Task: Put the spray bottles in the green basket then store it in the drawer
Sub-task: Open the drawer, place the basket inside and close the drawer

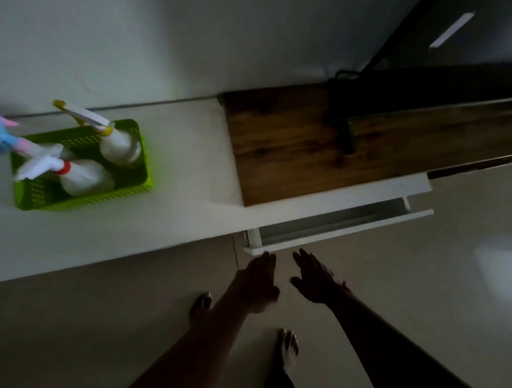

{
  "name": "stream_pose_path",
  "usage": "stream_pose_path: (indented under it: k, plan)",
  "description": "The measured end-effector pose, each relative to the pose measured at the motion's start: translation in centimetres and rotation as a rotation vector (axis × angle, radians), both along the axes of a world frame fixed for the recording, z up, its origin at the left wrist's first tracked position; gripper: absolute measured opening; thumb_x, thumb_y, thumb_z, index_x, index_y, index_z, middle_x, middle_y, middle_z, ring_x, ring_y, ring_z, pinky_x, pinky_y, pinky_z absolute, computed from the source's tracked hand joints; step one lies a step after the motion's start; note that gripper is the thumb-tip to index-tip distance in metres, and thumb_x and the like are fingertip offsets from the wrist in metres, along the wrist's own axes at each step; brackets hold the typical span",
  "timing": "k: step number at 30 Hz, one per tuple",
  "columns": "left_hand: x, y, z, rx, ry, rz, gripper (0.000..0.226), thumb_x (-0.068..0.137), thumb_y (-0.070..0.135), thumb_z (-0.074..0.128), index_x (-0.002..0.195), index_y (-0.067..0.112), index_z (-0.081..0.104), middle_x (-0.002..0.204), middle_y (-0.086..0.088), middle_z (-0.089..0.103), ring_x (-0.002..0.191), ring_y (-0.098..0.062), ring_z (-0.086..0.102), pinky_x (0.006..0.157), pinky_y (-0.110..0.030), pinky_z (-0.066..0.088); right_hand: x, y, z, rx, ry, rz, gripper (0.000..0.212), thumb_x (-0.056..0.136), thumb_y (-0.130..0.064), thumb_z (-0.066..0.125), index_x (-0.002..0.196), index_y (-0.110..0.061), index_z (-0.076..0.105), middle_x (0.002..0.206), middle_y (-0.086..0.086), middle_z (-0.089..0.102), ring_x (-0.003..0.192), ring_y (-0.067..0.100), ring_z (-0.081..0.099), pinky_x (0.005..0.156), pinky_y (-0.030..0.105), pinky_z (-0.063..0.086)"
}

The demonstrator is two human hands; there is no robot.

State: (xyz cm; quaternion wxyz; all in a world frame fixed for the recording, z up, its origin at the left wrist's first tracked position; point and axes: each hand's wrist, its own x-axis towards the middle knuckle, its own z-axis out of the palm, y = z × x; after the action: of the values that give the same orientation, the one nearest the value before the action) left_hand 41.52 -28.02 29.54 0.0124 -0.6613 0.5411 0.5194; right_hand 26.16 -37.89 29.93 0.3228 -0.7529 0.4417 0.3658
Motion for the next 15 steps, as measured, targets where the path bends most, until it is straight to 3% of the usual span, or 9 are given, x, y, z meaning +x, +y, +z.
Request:
stream_pose_path:
  k: [4, 11, 15]
  plan:
    - [-2.4, -2.3, -3.7, 0.045, -0.063, -0.042, 0.087, 0.097, 0.037, 0.047, 0.153, 0.012, -0.015, 0.163, -0.008, -0.019, 0.15, -0.026, -0.013, 0.121, -0.055, 0.012, -1.3, -1.5, -3.6, -0.064, -0.014, 0.105, 0.079, 0.096, -0.037, 0.048, 0.152, -0.019, -0.005, 0.161, 0.003, -0.017, 0.148, 0.027, -0.012, 0.117, 0.051, 0.023]
    - [-5.5, -1.6, -9.3, 0.099, -0.202, 0.082, 0.105, 0.09, 0.032, 0.061, 0.149, 0.018, -0.026, 0.155, -0.002, -0.039, 0.142, -0.024, -0.033, 0.116, -0.06, -0.004, -3.6, -2.4, -7.6, -0.09, -0.104, 0.088, 0.096, 0.089, -0.029, 0.06, 0.15, -0.025, -0.014, 0.158, 0.0, -0.028, 0.146, 0.026, -0.021, 0.116, 0.06, 0.008]
    - [-6.5, -1.3, -9.8, 0.096, -0.202, 0.13, 0.113, 0.086, 0.04, 0.064, 0.147, 0.022, -0.029, 0.149, 0.001, -0.044, 0.137, -0.021, -0.039, 0.116, -0.06, -0.003, -4.5, -2.1, -7.9, -0.118, -0.131, 0.089, 0.096, 0.087, -0.026, 0.061, 0.15, -0.028, -0.011, 0.158, -0.001, -0.025, 0.146, 0.024, -0.019, 0.116, 0.06, 0.007]
